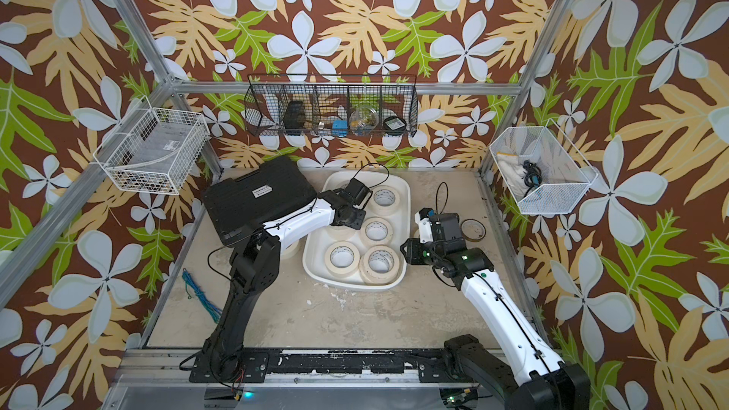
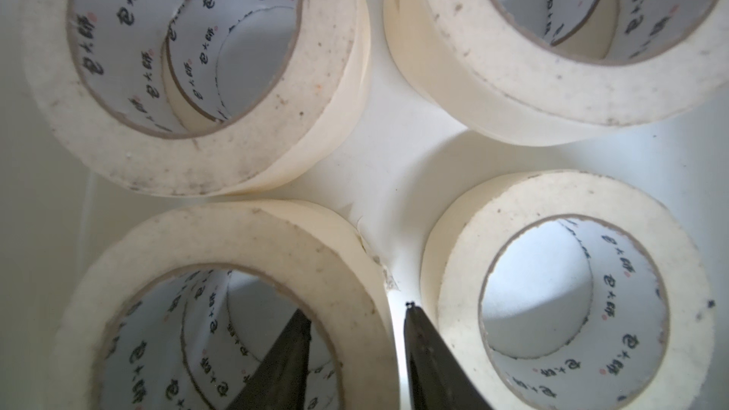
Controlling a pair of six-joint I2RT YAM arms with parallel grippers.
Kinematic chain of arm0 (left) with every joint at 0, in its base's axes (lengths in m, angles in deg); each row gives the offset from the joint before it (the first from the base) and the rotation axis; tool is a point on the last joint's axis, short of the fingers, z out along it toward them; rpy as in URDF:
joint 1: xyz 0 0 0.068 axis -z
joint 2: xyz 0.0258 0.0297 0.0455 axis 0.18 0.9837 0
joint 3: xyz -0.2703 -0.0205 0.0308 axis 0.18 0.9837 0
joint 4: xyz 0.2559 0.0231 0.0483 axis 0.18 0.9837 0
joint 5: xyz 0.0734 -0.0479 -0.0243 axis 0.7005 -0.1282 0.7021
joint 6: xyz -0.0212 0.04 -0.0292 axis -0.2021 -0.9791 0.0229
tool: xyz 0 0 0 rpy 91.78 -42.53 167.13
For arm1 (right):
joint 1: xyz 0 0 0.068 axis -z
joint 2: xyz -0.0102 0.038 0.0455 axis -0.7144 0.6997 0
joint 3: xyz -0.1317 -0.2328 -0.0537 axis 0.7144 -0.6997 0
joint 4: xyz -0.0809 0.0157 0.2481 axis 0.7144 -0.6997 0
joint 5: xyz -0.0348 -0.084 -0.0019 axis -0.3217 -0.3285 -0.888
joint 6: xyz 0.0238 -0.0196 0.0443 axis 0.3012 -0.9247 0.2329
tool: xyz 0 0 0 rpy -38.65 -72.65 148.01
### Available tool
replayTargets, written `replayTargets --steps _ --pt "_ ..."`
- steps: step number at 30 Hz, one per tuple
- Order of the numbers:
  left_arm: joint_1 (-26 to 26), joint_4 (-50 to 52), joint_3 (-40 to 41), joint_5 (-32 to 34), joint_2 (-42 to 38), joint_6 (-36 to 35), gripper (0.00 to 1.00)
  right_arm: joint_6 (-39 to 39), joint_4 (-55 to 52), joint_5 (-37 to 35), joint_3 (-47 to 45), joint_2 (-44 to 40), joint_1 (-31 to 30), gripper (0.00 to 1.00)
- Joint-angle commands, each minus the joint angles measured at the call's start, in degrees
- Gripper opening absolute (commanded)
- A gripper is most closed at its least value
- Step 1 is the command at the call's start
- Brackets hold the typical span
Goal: Take out the art tape in the storage box
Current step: Pick up the art tape from the storage box.
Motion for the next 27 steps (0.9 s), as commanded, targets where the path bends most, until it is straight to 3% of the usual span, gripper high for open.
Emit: replayTargets --steps 1,12,27 --pt "0.10 -0.36 -0.44 -0.29 0.48 0.32 0.38 0.19 0.83 -0.22 -0.21 -0.22 0.00 0.45" --pt "0.62 -0.31 0.52 -1.14 -1.71 -0.37 0.19 1.80 2.64 0.60 -1.02 -0.47 -0.04 0.45" --pt "2.71 2.18 9.89 -3.06 -15.09 -3.21 0.13 4.13 5.83 3.75 -1.56 1.58 1.94 0.45"
